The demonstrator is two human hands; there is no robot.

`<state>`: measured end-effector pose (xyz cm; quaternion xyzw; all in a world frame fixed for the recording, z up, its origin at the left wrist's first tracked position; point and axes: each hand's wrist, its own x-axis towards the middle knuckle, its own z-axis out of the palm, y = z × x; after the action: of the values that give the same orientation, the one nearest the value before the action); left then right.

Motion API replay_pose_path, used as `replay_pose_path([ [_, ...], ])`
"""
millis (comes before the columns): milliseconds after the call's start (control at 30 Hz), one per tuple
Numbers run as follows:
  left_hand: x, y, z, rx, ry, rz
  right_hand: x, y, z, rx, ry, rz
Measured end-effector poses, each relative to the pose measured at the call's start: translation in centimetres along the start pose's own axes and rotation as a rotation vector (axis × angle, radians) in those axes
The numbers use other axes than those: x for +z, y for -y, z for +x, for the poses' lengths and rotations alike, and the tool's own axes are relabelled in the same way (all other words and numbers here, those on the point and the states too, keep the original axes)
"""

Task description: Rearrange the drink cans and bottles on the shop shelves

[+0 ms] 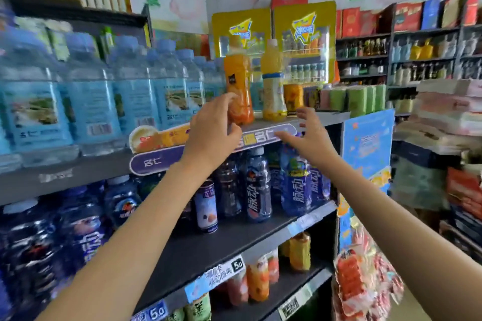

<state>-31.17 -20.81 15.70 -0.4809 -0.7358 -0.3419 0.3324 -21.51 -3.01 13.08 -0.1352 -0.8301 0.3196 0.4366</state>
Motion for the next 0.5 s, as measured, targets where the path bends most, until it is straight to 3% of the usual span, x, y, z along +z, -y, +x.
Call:
replay_pose_path([
  [167,4.8,-0.3,4.8,-0.133,-0.152,0.162,-1.5,-3.3,10.0,-0.153,-0.121,-0.086],
  [267,7.4,-0.6,7.3,-0.231,-0.209,0.246,-1.2,-4.1,13.8,-0.24,-0.051,-0.076],
  [400,9.7,-0.1,10.1,-0.485,-0.179,0.233,1.6,-4.4,15.7,-0.279,-0.008,-0.133],
  [500,10.9,0.6,11.7,-0.556,-0.173,0.225,3.5,-5.1,15.6,-0.306,-0.042,-0.143],
])
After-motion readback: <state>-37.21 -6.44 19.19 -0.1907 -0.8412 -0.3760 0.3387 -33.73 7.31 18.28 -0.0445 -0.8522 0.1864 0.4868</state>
